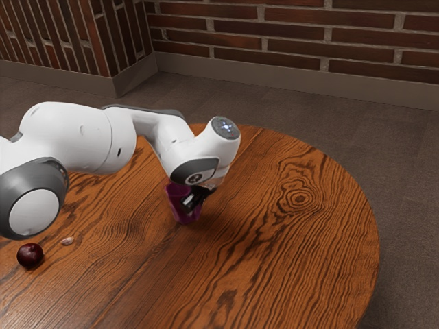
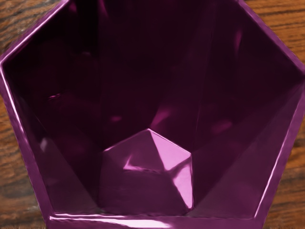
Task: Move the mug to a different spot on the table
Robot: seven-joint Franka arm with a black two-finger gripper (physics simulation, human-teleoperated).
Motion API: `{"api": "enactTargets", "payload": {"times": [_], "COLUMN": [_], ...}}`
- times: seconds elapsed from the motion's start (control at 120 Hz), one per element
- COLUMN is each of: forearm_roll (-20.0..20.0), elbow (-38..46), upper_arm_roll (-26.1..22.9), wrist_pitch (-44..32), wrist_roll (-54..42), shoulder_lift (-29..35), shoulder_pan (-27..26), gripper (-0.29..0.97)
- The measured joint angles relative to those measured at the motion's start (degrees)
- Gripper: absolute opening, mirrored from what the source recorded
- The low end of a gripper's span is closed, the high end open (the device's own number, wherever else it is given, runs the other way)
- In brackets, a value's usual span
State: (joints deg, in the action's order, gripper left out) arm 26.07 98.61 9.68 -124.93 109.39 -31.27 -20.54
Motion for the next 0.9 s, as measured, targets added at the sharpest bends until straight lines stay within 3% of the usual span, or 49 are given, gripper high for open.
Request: {"api": "enactTargets", "payload": {"times": [0.15, 0.342, 0.533, 0.633, 0.733, 0.783, 0.9], "forearm_roll": [0.21, -0.04, -0.33, -0.41, -1.06, -3.62, -9.55], "elbow": [0.10, 4.76, 9.10, 13.10, 14.52, 12.75, 0.72], "upper_arm_roll": [0.02, 0.00, -0.27, -0.58, -5.51, -6.75, -2.98], "wrist_pitch": [-1.54, -2.35, -2.23, -1.82, 2.90, 6.59, 17.73], "wrist_roll": [-0.49, -0.79, -1.00, -1.15, -1.33, -1.84, -13.13], "shoulder_lift": [0.31, 4.62, 14.09, 22.24, 32.54, 35.73, 37.41], "shoulder_pan": [-0.03, -0.24, -1.50, -3.35, -3.04, -4.19, -3.59], "gripper": [0.47, 0.59, 0.64, 0.66, 0.67, 0.67, 0.67]}}
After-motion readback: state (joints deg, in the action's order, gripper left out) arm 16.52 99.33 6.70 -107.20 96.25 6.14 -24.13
